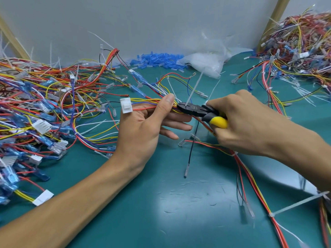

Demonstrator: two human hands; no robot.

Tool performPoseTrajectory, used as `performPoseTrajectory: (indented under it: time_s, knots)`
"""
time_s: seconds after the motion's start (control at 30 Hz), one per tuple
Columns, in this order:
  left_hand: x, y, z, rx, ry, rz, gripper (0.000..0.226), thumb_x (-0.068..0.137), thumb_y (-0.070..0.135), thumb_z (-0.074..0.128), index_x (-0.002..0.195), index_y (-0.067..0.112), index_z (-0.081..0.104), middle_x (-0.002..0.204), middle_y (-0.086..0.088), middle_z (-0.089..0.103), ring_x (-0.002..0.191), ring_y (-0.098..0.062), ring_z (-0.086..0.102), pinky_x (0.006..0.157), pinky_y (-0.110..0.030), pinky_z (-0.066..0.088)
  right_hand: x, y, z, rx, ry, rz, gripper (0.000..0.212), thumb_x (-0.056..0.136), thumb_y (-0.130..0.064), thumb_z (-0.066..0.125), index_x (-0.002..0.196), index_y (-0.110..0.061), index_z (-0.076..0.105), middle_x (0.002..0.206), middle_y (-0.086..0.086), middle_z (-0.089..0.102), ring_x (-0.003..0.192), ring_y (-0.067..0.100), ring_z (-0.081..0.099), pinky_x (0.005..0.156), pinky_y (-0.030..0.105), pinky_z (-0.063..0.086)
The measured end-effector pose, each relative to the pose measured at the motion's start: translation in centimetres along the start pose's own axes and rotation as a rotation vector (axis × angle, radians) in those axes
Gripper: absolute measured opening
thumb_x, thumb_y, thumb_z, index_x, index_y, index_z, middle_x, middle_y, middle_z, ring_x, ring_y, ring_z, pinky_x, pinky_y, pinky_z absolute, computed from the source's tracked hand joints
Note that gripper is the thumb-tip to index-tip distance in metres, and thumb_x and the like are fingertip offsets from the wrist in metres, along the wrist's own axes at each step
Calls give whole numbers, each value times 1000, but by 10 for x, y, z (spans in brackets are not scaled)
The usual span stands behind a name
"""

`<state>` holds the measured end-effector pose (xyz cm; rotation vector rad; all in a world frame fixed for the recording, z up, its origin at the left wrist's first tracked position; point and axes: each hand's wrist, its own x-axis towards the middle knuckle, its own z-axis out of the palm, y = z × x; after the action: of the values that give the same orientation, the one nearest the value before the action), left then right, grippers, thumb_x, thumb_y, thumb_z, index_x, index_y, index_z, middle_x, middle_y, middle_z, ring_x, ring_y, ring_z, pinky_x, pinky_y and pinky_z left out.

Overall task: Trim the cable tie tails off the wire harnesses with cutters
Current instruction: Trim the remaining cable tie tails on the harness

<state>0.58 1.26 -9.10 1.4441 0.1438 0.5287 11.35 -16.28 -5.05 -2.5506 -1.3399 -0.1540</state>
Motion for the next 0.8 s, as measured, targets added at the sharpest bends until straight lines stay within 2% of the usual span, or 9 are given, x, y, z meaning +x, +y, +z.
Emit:
performPoseTrajectory:
  time_s: [0.27,0.53,0.8]
  knots:
    - [-2,2,1,-2,-17,10,33,107,25,55,89,7,75,84,-14,80,73,-32,79,49,-25,57,-2,3,-1,41,-4,-53,20,86,-15,59,69,-13,48,55,14,43,57,39,39,50,43,37]
    - [-2,4,1,-7,-21,16,33,108,25,54,89,9,76,85,-14,80,73,-32,78,49,-24,56,-2,4,-1,91,-29,-48,25,88,-14,60,67,-15,45,55,13,41,56,38,36,49,39,28]
    - [-3,6,1,-22,-19,12,33,107,26,55,86,13,77,85,-15,79,72,-33,78,49,-26,57,-3,6,0,142,-46,-47,27,92,-15,60,68,-14,47,57,14,43,57,37,36,50,40,31]
